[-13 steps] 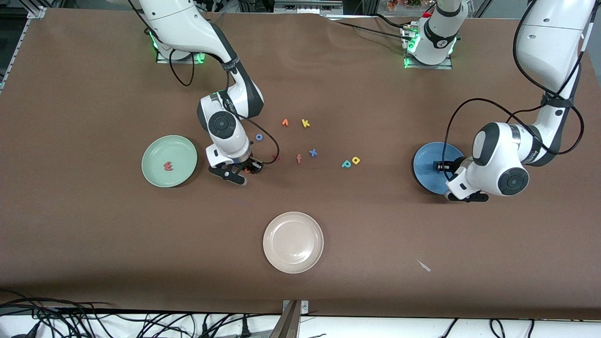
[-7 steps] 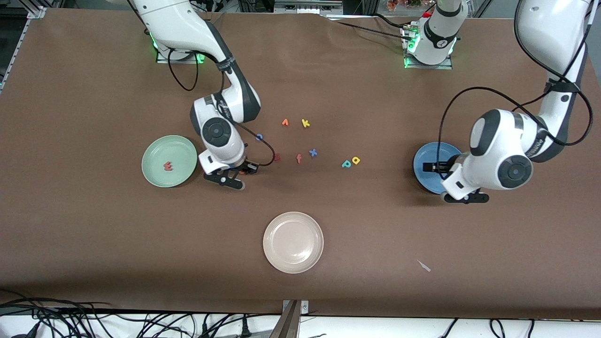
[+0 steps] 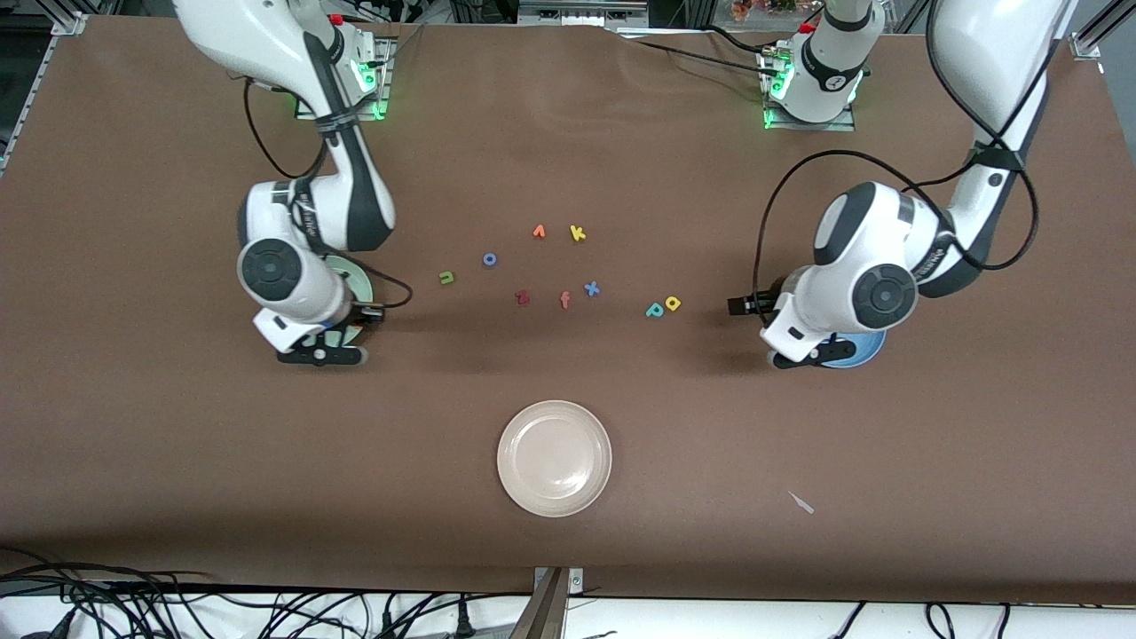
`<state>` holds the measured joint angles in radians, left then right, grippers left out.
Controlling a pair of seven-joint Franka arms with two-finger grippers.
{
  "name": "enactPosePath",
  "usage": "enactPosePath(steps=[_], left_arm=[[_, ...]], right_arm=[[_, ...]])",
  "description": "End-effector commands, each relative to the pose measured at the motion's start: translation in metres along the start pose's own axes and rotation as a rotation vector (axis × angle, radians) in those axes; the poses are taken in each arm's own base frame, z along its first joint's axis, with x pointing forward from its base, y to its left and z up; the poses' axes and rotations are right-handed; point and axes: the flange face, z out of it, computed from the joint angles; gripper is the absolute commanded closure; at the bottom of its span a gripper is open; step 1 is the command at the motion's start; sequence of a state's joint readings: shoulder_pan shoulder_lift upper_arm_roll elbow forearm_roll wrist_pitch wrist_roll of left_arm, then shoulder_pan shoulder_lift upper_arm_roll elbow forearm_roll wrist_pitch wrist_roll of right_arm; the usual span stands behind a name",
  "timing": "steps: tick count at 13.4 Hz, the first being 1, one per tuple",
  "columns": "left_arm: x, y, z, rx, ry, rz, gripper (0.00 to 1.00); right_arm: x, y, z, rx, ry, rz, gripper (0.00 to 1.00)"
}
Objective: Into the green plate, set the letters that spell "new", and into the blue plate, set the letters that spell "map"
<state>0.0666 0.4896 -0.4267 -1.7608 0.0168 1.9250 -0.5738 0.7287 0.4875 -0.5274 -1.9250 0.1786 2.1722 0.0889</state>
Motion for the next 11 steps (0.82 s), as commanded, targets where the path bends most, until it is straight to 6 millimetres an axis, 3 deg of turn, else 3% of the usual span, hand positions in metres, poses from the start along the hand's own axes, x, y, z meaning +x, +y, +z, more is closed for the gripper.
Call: enactPosePath(steps=[1, 4, 5, 6, 7, 8, 11], left_arm=[[-0.004, 0.027, 0.027, -0.029, 0.003, -0.058, 0.02], [-0.010, 0.050, 0.062, -0.054, 0.028, -0.115, 0.02], [-0.010, 0.053, 0.071, -0.073, 0.047, -0.130, 0.02], [-0.012, 0.057, 0.079, -0.078, 0.056, -0.142, 0.02], [-0.017, 0.066, 0.085, -0.074, 0.053, -0.143, 0.02], [-0.019, 0.069, 0.091, -0.068, 0.047, -0.142, 0.02], [-0.026, 0.071, 0.108, -0.048, 0.024, -0.138, 0.11]], right_arm=[[-0.017, 0.040, 0.027, 0.018, -0.008, -0.046, 0.82], [-0.037, 0.071, 0.070, 0.008, 0.046, -0.072, 0.82], [-0.040, 0.079, 0.076, 0.009, 0.069, -0.077, 0.81], [-0.039, 0.079, 0.076, 0.010, 0.071, -0.081, 0.62], [-0.039, 0.079, 0.076, 0.011, 0.071, -0.078, 0.18], [-0.039, 0.079, 0.074, 0.019, 0.069, -0.068, 0.00], [-0.032, 0.054, 0.040, 0.079, -0.011, -0.011, 0.00]])
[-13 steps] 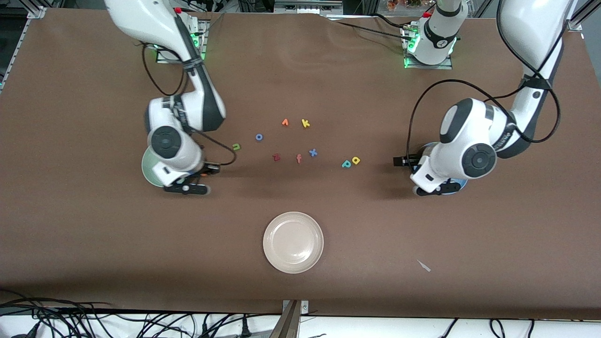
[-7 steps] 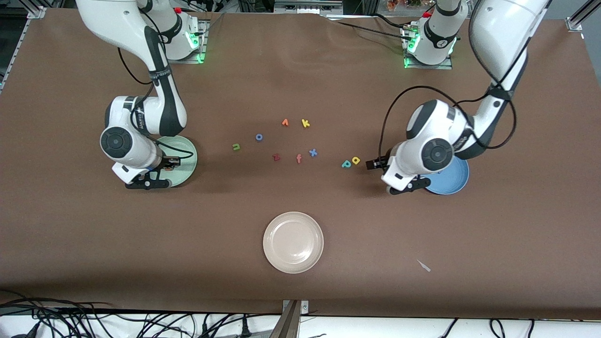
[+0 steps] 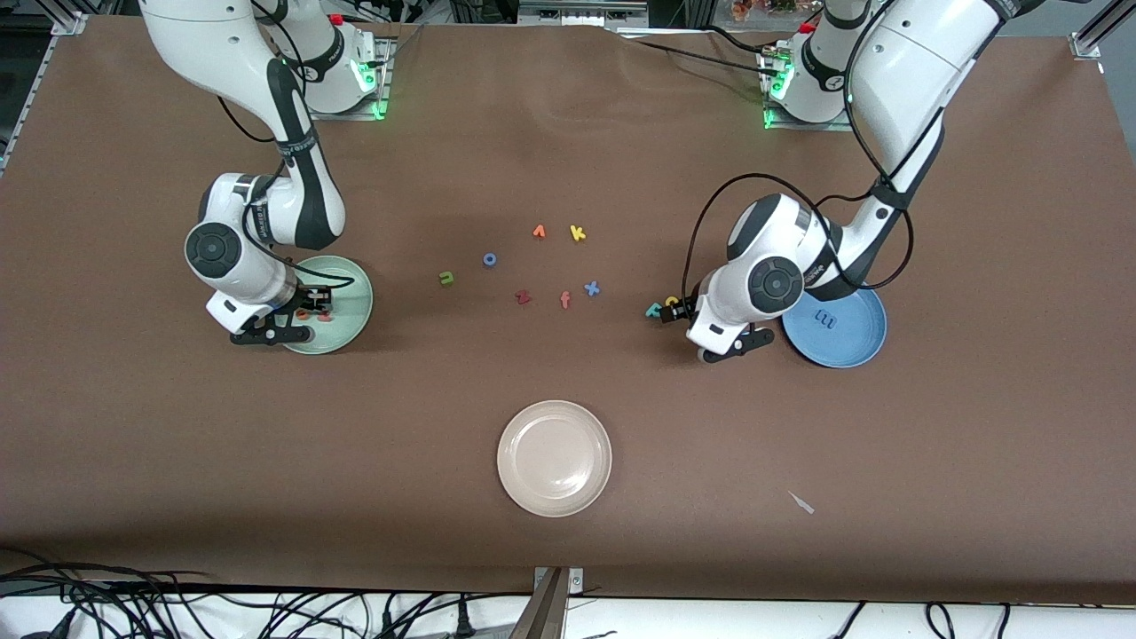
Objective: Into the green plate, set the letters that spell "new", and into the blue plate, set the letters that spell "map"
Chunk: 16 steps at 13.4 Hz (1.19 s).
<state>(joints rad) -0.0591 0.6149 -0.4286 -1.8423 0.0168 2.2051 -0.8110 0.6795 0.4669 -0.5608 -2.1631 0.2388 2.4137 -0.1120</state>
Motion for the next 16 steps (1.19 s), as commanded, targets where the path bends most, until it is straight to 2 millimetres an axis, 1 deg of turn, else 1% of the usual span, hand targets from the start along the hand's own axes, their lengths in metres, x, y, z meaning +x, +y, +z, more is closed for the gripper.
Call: enactPosePath(steps=[1, 2, 3, 4, 5, 6, 7, 9, 10, 11, 13, 15, 16], left_arm=[[-0.013, 0.004, 0.013, 0.015, -0.011, -0.007, 0.14], [-0.014, 0.004, 0.018, 0.013, -0.009, -0.010, 0.18], [-0.015, 0.003, 0.023, 0.002, -0.001, -0.012, 0.25], [-0.016, 0.003, 0.026, -0.007, 0.007, -0.010, 0.25], [-0.017, 0.004, 0.028, -0.013, 0.014, -0.009, 0.25], [-0.016, 0.004, 0.031, -0.017, 0.014, -0.011, 0.25], [-0.015, 0.005, 0.034, -0.023, 0.016, -0.012, 0.25], [-0.015, 0.004, 0.038, -0.021, 0.014, -0.011, 0.26], [-0.017, 0.002, 0.043, -0.012, 0.007, -0.011, 0.33], [-0.017, 0.001, 0.043, -0.011, 0.006, -0.011, 0.33], [-0.017, 0.002, 0.044, -0.013, 0.006, -0.010, 0.33], [-0.017, 0.004, 0.047, -0.013, 0.005, -0.008, 0.33], [-0.017, 0.003, 0.047, -0.013, 0.006, -0.009, 0.33]], right_arm=[[0.008, -0.033, -0.040, 0.069, -0.068, 0.041, 0.00], [0.010, -0.048, -0.045, 0.075, -0.078, 0.061, 0.00], [0.007, -0.068, -0.048, 0.084, -0.077, 0.094, 0.00], [0.004, -0.093, -0.047, 0.090, -0.080, 0.140, 0.00], [0.000, -0.125, -0.048, 0.101, -0.072, 0.183, 0.00], [-0.003, -0.150, -0.047, 0.110, -0.052, 0.230, 0.00], [-0.006, -0.169, -0.042, 0.114, -0.031, 0.267, 0.00], [-0.014, -0.201, -0.025, 0.104, 0.005, 0.289, 0.00], [-0.019, -0.215, -0.019, 0.097, 0.009, 0.310, 0.00], [-0.023, -0.219, -0.013, 0.089, 0.005, 0.314, 0.00], [-0.034, -0.213, 0.004, 0.082, 0.016, 0.319, 0.01], [-0.047, -0.215, 0.015, 0.079, 0.031, 0.323, 0.10], [-0.050, -0.216, 0.014, 0.080, 0.030, 0.328, 0.17]])
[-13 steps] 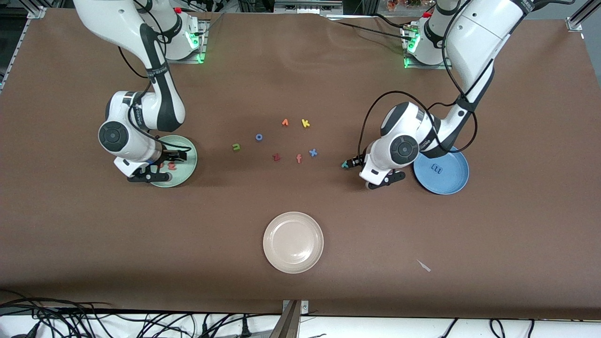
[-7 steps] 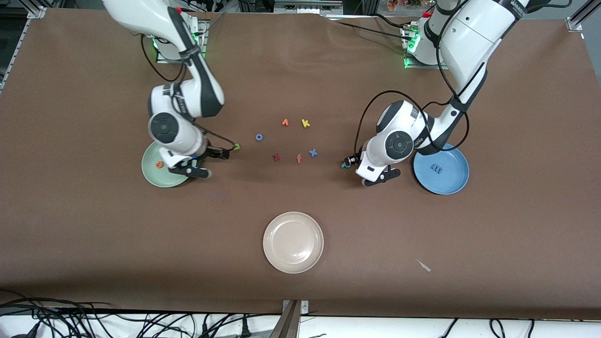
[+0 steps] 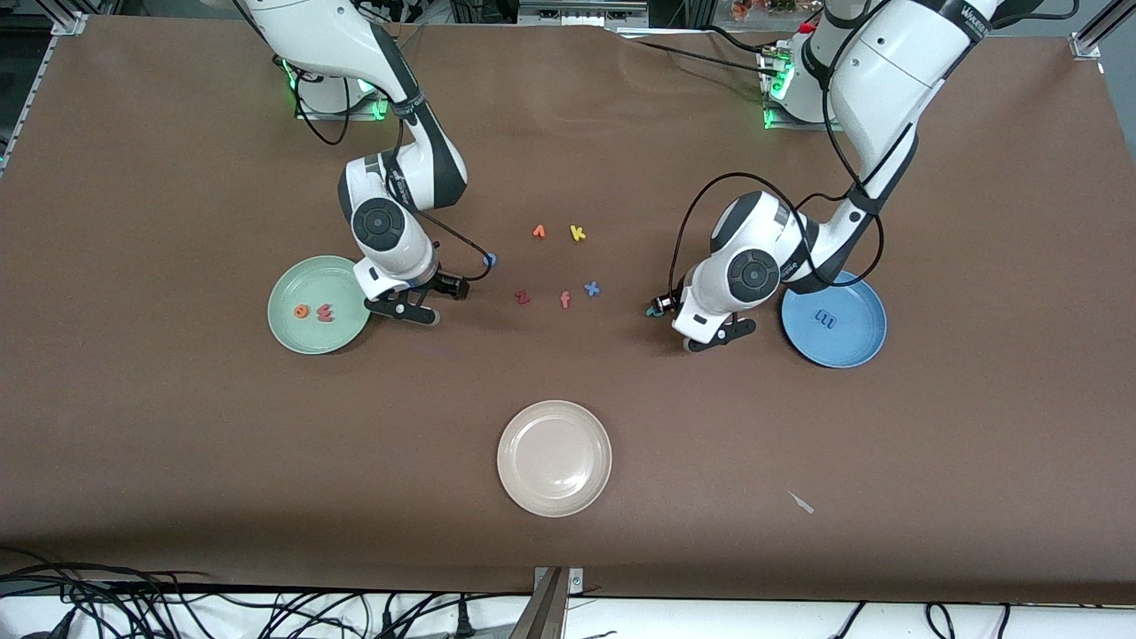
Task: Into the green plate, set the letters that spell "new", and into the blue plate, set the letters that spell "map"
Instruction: 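Grasp the green u with the right gripper while the left gripper reaches the o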
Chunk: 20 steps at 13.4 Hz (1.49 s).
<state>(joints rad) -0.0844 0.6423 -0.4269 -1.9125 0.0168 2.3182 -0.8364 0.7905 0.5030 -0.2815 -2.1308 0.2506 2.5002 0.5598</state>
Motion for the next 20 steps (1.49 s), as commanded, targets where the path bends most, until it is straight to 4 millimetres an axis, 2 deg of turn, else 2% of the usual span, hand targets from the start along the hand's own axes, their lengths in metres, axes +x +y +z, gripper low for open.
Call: enactPosePath(steps=[1, 4, 7, 9, 11, 13, 15, 16, 18, 20], left_arm=[[0.000, 0.000, 0.006, 0.000, 0.004, -0.004, 0.33], [0.003, -0.004, 0.005, 0.003, 0.001, 0.007, 0.33], [0.004, -0.006, 0.005, 0.004, -0.001, 0.009, 0.35], [0.006, -0.007, 0.004, 0.009, 0.001, 0.029, 0.35], [0.006, -0.007, 0.005, 0.009, 0.000, 0.028, 0.35], [0.005, -0.004, 0.003, 0.006, 0.003, 0.016, 0.36], [0.005, -0.003, 0.004, 0.003, 0.005, 0.011, 0.37], [0.006, -0.004, 0.005, 0.004, 0.004, 0.003, 0.38], [0.006, -0.004, 0.005, 0.003, 0.003, -0.001, 0.40], [0.005, -0.003, 0.006, 0.004, 0.003, 0.001, 0.40]], right_arm=[[-0.014, -0.001, -0.002, 0.013, 0.005, 0.022, 0.24], [-0.028, -0.010, -0.003, 0.018, -0.007, 0.014, 0.25], [-0.034, -0.012, -0.006, 0.025, -0.011, 0.033, 0.27], [-0.034, -0.013, -0.005, 0.025, -0.008, 0.029, 0.40], [-0.033, -0.012, -0.006, 0.024, -0.009, 0.024, 0.65], [-0.032, -0.013, -0.007, 0.026, -0.007, 0.023, 0.80], [-0.028, -0.015, -0.014, 0.037, 0.002, 0.015, 0.85], [-0.023, -0.014, -0.024, 0.049, 0.014, 0.015, 0.86], [0.002, 0.009, -0.046, 0.029, -0.012, -0.010, 0.85], [0.033, 0.046, -0.074, 0.014, -0.050, -0.084, 0.85]])
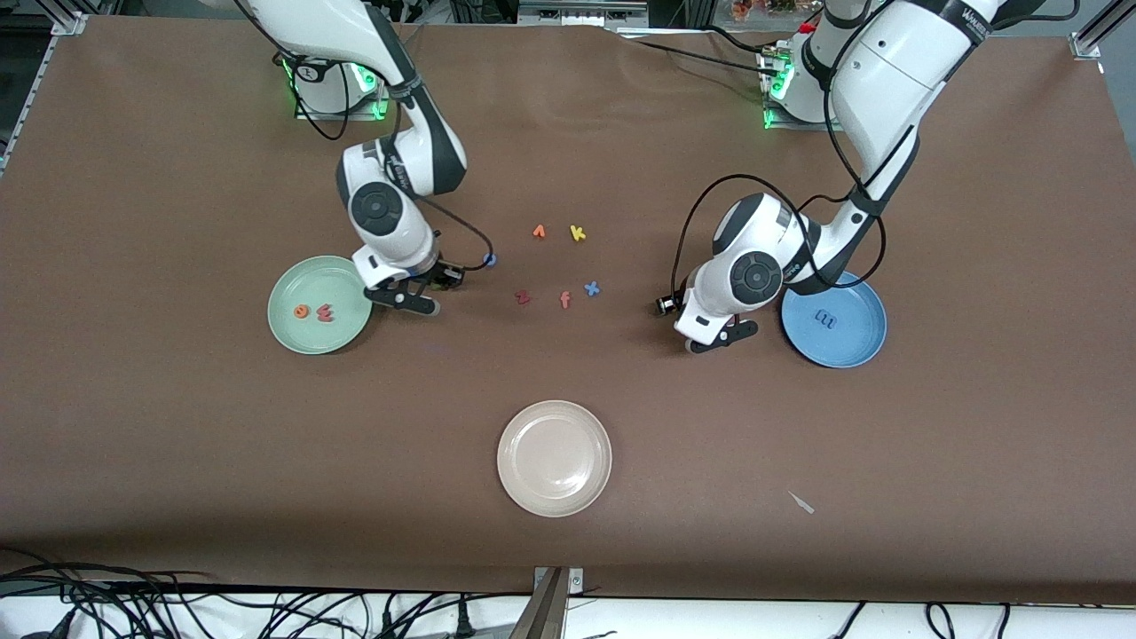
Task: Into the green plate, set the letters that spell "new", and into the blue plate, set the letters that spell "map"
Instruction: 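Place the green u on the green plate while the left gripper grasps the o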
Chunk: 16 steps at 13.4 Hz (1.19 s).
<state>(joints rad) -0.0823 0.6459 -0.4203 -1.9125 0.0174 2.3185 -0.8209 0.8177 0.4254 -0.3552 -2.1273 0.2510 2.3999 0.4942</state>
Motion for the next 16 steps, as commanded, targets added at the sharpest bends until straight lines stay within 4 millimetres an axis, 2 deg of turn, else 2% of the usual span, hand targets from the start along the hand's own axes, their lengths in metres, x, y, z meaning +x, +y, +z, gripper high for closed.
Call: enactPosePath(steps=[1, 4, 8, 10, 11, 14, 15, 16], left_arm=[[0.001, 0.001, 0.004, 0.001, 0.004, -0.008, 0.40], [0.000, 0.002, 0.005, 0.003, 0.003, -0.005, 0.46], [0.000, 0.002, 0.005, 0.003, 0.003, -0.007, 0.60], [-0.001, 0.002, 0.005, 0.003, 0.003, -0.005, 0.65], [-0.001, 0.002, 0.005, 0.003, 0.003, -0.014, 0.74], [-0.001, 0.003, 0.007, 0.006, 0.001, -0.012, 0.83], [-0.001, 0.003, 0.006, 0.004, 0.003, -0.012, 0.87], [-0.001, 0.002, 0.006, 0.006, 0.001, -0.012, 0.91]], right_arm=[[0.034, 0.052, -0.046, 0.004, -0.051, -0.090, 0.84], [0.064, 0.110, -0.054, -0.010, -0.067, -0.204, 0.84], [0.090, 0.172, -0.033, -0.018, -0.068, -0.240, 0.84], [0.094, 0.186, -0.018, 0.024, -0.084, -0.234, 0.84], [0.094, 0.187, -0.009, 0.044, -0.094, -0.236, 0.84], [0.086, 0.196, 0.013, 0.055, -0.099, -0.209, 0.84], [0.084, 0.196, 0.016, 0.050, -0.087, -0.209, 0.73], [0.085, 0.197, 0.017, 0.049, -0.088, -0.208, 0.32]])
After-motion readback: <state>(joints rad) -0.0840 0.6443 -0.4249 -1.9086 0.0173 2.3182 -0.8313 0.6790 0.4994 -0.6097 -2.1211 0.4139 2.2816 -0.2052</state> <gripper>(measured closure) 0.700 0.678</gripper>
